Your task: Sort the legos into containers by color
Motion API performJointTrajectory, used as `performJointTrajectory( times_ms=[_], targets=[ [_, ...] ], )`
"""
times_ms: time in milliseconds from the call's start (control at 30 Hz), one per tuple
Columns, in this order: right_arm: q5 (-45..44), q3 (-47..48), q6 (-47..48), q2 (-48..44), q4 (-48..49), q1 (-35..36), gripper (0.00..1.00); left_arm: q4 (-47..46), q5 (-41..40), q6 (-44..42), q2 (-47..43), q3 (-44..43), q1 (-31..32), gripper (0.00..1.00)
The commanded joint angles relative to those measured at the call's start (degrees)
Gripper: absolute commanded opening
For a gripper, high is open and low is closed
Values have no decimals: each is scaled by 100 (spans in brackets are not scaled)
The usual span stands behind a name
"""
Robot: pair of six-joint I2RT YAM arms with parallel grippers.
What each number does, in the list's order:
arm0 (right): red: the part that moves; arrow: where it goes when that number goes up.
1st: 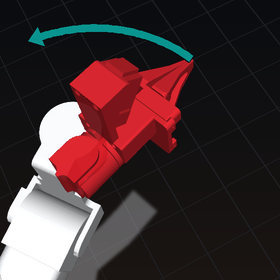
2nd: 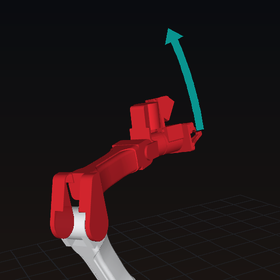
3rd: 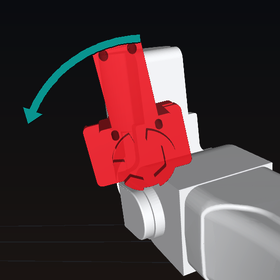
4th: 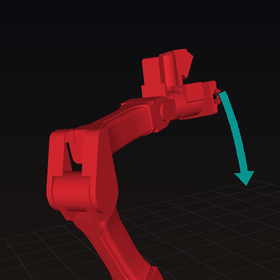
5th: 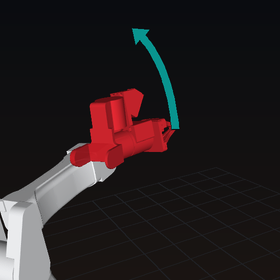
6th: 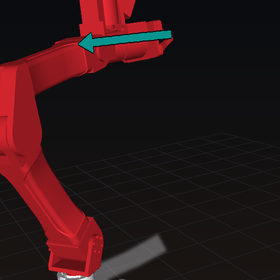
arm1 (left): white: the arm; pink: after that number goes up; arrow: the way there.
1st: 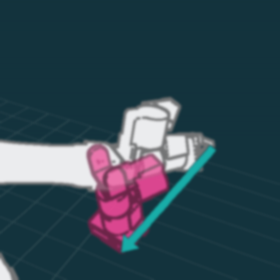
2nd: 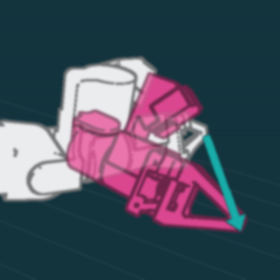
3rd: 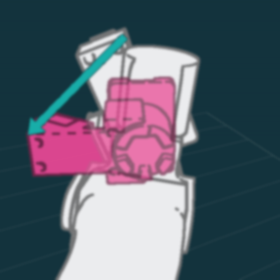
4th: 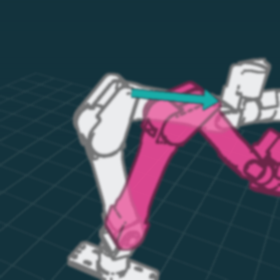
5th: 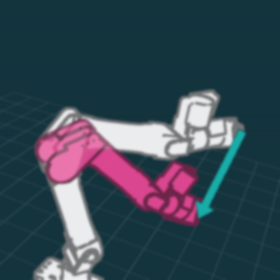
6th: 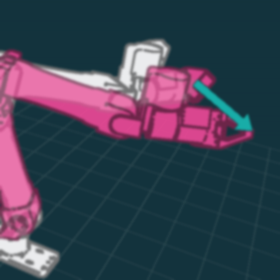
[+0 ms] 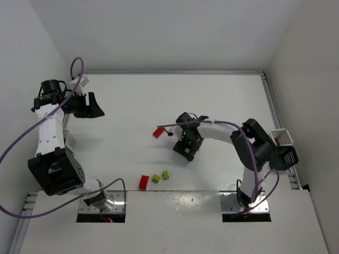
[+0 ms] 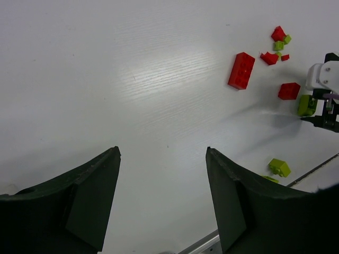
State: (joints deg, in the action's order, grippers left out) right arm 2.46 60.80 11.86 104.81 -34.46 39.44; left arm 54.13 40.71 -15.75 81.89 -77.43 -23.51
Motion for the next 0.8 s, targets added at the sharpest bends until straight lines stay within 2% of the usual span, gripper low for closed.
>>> performJointTrajectory(
  times_ms=[0,200,333,433,467,567,667,767],
  targets=[
    [-202,196,-166,65,106,90,93,-104,192,-7,-85,17,-66,71],
    [-255,82,-228,65,159,257,85,-104,192,-7,-85,69,-119,71],
    [-255,82,-280,65,211,257,75,-104,192,-7,-32,70,-119,71],
    [-255,82,-280,65,211,310,57,-104,192,-7,-32,70,-172,70],
    [-255,82,-280,13,211,310,46,-104,192,-7,-32,70,-172,70],
    [-255,82,-333,-127,106,257,30,-156,245,-7,-32,70,-172,70],
    [-332,82,-395,-434,-113,99,21,-157,393,-7,-32,123,-172,70],
    [-544,-41,-447,-786,-271,-76,20,-157,394,-69,-102,123,21,70]
  ],
)
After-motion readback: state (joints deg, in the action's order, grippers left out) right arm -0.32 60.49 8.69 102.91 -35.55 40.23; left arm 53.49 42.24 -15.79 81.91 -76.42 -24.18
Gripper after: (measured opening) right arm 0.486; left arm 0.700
